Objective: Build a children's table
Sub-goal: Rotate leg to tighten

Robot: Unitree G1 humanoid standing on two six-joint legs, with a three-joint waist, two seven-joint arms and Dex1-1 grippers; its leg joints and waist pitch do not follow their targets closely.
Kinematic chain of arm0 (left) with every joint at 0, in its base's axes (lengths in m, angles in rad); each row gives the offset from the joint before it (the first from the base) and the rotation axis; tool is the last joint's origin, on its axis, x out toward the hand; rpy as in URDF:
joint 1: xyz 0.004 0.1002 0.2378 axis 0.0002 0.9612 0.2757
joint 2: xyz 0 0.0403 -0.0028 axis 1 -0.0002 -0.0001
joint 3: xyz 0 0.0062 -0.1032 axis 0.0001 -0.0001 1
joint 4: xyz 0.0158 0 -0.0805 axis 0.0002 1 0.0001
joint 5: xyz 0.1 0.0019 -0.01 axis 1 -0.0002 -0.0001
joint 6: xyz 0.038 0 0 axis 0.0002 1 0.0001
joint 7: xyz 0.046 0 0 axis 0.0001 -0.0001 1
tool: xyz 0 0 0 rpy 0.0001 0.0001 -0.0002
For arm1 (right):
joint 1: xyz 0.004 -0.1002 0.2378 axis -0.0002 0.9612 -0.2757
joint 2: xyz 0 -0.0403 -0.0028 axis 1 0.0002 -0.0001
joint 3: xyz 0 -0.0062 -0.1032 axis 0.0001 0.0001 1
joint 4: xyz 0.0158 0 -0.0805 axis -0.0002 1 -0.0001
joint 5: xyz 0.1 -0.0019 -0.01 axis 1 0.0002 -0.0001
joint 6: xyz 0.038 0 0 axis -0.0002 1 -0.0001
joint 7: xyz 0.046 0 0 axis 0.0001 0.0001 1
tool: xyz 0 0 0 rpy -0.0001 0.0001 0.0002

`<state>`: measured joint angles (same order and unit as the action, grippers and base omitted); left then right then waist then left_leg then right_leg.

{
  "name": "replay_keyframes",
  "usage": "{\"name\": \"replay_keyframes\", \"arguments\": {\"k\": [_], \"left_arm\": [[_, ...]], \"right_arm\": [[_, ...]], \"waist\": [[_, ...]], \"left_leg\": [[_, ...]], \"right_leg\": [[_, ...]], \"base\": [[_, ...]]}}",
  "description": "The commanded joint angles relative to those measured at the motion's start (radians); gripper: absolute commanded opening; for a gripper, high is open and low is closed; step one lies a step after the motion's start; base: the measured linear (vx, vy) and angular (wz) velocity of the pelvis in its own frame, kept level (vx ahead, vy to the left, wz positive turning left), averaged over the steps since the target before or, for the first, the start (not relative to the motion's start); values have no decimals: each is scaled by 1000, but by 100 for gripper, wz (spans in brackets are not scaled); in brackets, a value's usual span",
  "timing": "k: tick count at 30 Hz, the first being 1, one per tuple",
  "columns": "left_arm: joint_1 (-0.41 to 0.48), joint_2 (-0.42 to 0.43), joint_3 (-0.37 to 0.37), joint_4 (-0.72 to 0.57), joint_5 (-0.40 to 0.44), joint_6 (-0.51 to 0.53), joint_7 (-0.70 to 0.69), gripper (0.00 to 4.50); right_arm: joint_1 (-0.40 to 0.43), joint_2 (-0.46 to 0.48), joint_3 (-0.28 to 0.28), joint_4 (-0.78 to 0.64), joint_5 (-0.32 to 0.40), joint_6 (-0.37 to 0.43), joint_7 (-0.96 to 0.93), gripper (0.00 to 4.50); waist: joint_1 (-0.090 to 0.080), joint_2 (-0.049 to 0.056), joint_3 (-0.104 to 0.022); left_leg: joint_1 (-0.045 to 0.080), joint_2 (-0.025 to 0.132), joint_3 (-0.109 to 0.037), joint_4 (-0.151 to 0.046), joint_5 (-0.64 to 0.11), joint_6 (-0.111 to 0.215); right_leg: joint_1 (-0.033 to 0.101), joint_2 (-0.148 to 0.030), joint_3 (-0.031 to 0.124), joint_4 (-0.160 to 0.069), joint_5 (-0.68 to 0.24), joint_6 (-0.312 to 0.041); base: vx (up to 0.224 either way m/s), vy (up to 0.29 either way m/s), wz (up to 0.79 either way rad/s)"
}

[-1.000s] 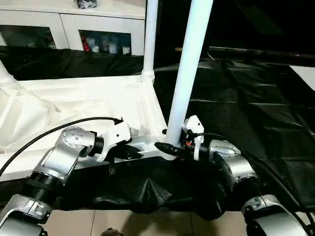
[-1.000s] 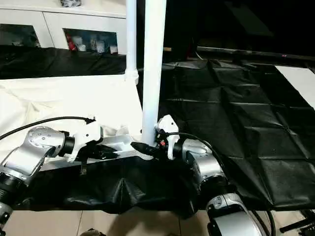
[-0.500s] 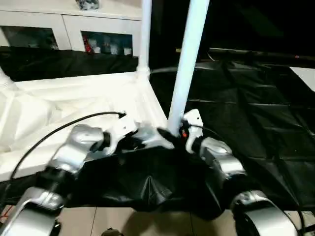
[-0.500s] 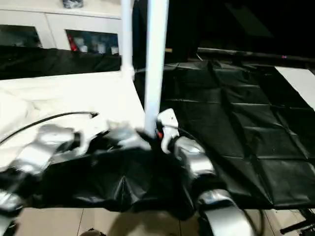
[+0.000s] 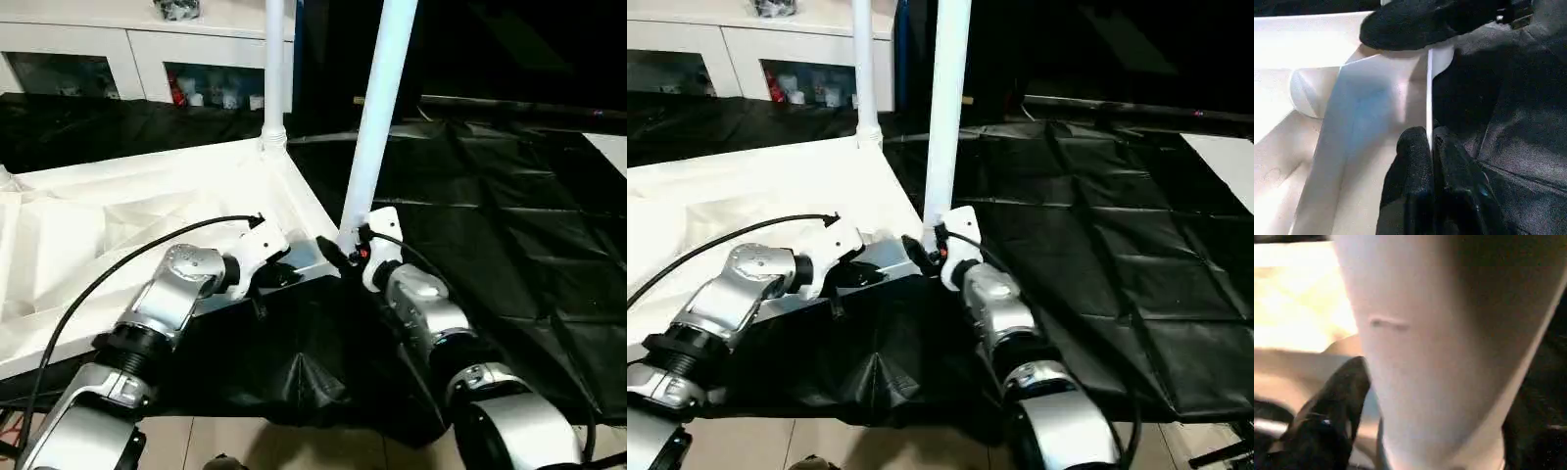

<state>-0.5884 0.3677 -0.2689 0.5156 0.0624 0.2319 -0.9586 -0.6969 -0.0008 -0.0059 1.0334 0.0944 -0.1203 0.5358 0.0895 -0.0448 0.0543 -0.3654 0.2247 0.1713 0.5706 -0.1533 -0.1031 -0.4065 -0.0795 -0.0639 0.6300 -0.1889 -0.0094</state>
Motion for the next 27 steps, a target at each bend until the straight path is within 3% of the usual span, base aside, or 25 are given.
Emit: {"name": "replay_keyframes", "arguments": {"k": [1,5,13,24,27], "left_arm": [[7,-21,16,-30,-51,-50,-17,0],[22,12,7,-44,-65,-77,-95,0],[39,81,-2,-64,-111,-103,-268,0],[58,130,-5,-88,-132,-85,-363,0],[65,134,-3,-95,-133,-81,-372,0]], "right_arm": [[-2,11,66,-11,2,11,146,391],[19,-56,92,-44,-2,0,307,391],[63,-165,141,-111,10,48,630,391],[78,-202,165,-164,30,120,788,296],[81,-203,171,-172,29,128,802,288]], "waist": [[2,5,-66],[2,7,-67],[10,9,-65],[24,3,-65],[23,2,-65]], "left_leg": [[7,4,6,-62,-267,5],[4,3,7,-60,-233,22],[8,8,9,-60,-265,27],[8,11,10,-61,-243,22],[9,10,10,-62,-243,20]], "right_leg": [[47,-53,41,-84,-249,-171],[51,-52,40,-77,-185,-199],[49,-51,39,-80,-229,-210],[48,-53,39,-75,-216,-214],[47,-52,39,-77,-222,-213]], "base": [[0,0,0],[0,0,0],[0,0,0],[0,0,0],[0,0,0]]}}
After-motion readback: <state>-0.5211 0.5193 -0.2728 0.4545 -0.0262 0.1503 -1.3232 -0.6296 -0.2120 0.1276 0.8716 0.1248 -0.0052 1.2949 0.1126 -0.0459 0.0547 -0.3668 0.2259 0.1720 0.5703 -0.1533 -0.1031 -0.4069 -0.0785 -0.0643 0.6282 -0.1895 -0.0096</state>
